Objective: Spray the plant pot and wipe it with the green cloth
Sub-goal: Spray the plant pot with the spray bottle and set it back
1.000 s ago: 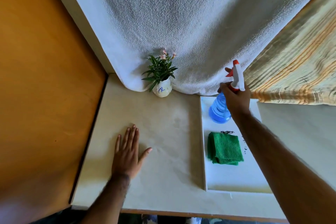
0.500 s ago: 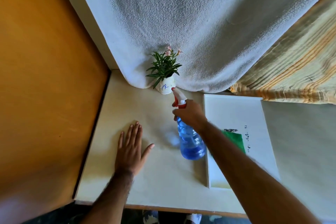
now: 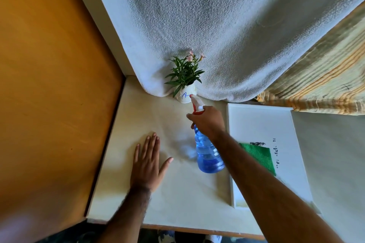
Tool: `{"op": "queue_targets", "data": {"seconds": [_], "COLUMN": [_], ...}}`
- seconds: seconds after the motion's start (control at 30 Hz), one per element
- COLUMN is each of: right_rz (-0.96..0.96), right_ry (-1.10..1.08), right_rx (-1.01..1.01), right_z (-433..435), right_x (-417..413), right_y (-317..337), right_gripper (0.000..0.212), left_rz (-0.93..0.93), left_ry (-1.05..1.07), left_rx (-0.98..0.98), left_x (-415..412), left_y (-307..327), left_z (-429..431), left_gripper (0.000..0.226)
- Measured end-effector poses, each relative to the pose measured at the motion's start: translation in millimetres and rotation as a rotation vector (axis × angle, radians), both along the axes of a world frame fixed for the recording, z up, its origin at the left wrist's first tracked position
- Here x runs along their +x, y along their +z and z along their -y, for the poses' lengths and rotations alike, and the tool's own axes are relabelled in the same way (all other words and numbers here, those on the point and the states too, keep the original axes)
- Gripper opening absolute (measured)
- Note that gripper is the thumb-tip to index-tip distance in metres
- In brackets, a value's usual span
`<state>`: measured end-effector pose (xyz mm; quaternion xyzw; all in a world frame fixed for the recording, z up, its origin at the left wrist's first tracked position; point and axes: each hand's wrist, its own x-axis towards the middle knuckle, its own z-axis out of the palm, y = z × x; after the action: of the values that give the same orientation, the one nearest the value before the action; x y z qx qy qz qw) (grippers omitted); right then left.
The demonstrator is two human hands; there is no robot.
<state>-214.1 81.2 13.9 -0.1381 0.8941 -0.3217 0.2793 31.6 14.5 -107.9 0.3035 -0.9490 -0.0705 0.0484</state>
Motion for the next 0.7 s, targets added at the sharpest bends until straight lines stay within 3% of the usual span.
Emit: {"op": "queue_targets", "data": {"seconds": [0.27,0.4,0.57,0.7], "right_rz": [-0.021,-0.055,-0.244,-0.449], "right_ry": [-0.017,-0.133,-0.298,-0.299], "right_rx": [-0.056,-0.308,-0.640,-0.733], "right_z": [-5.7,-22.7,-51.8,-82.3], "right_x": [1.5,-5.3,-40.2,-72.1], "right_y": [4.5,28.7,64.1,65.8], "right_gripper": [0.014,0.011,0.016,0.016], "left_rz": [-0.007,-0.001,-0.006,-0.003], "left_ry": [0.002,-0.003,-0.004,-0.004], "left_rx": [0.018,0.029,0.031,0.033], "left_x": [0.1,0.9,1.4,1.4], "left_y": [2.2,1.5,-0.3,-2.3], "left_z": [0.3,1.1,0.8,1.9], "left_gripper": [0.083,0.085,0.086,0.087]}}
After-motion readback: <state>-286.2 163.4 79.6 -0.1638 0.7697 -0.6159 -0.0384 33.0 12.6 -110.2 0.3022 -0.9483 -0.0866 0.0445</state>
